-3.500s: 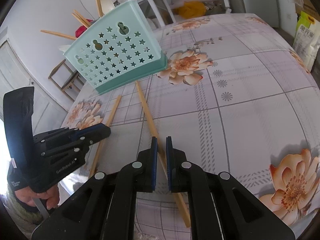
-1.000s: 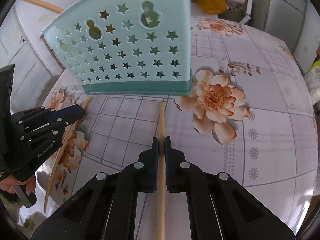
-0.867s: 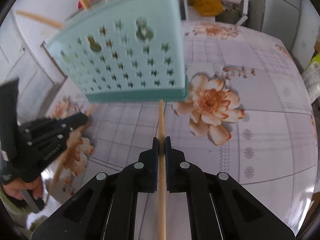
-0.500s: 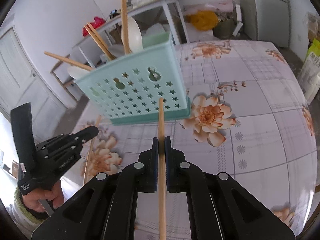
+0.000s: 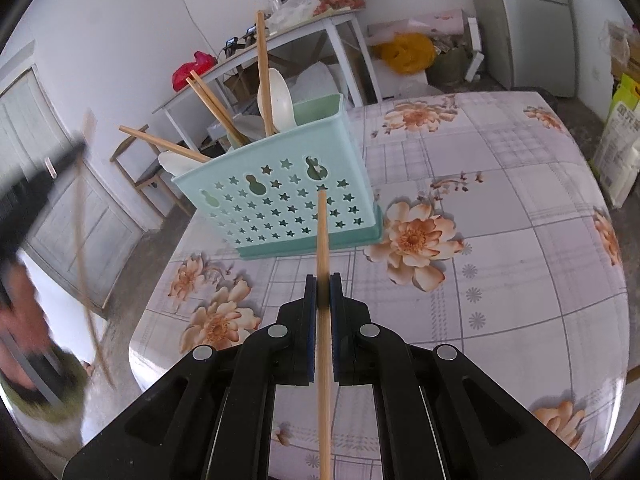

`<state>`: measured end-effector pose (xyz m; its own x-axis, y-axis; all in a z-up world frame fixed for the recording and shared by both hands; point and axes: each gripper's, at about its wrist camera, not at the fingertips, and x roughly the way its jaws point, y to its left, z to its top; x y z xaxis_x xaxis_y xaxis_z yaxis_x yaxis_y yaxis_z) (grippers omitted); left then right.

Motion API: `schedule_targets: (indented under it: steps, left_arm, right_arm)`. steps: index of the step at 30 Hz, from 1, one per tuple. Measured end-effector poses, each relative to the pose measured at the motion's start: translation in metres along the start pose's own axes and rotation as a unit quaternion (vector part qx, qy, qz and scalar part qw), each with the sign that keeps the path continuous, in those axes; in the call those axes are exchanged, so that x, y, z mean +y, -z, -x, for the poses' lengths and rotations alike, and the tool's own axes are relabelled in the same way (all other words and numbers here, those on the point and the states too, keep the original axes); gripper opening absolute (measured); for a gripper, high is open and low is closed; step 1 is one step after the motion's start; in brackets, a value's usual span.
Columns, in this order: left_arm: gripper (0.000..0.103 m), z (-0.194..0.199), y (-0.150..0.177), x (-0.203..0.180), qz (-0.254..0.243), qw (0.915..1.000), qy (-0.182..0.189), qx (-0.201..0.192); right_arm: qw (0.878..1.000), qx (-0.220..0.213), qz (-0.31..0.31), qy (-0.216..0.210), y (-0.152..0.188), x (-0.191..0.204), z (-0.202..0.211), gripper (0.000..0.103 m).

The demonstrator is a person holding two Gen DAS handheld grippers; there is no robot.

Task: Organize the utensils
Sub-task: 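Raise the left gripper's chopstick above the holder while the right gripper holds its chopstick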

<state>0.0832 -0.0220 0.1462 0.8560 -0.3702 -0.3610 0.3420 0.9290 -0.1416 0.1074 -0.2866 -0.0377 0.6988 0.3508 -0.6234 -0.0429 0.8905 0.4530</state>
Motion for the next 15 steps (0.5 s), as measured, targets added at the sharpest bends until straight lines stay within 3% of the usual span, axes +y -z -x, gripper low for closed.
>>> schedule_targets:
  steps: [2,7,15]
  left_arm:
    - [0.006,0.01,-0.028,0.002,0.007,0.9987,0.01,-0.05]
    - [0.006,0.009,-0.074,0.005,0.042,0.99,0.043,-0.128]
    - [0.006,-0.031,-0.095,0.006,0.085,0.9776,0.061,-0.183]
  right_arm:
    - [1.0,0.0,0.0,0.0,0.0,0.0,0.0,0.004]
    - [1.0,0.002,-0.004,0.001,-0.001,-0.002,0.001,0.004]
    - [1.0,0.007,-0.007,0.007,-0.003,-0.004,-0.002,0.005]
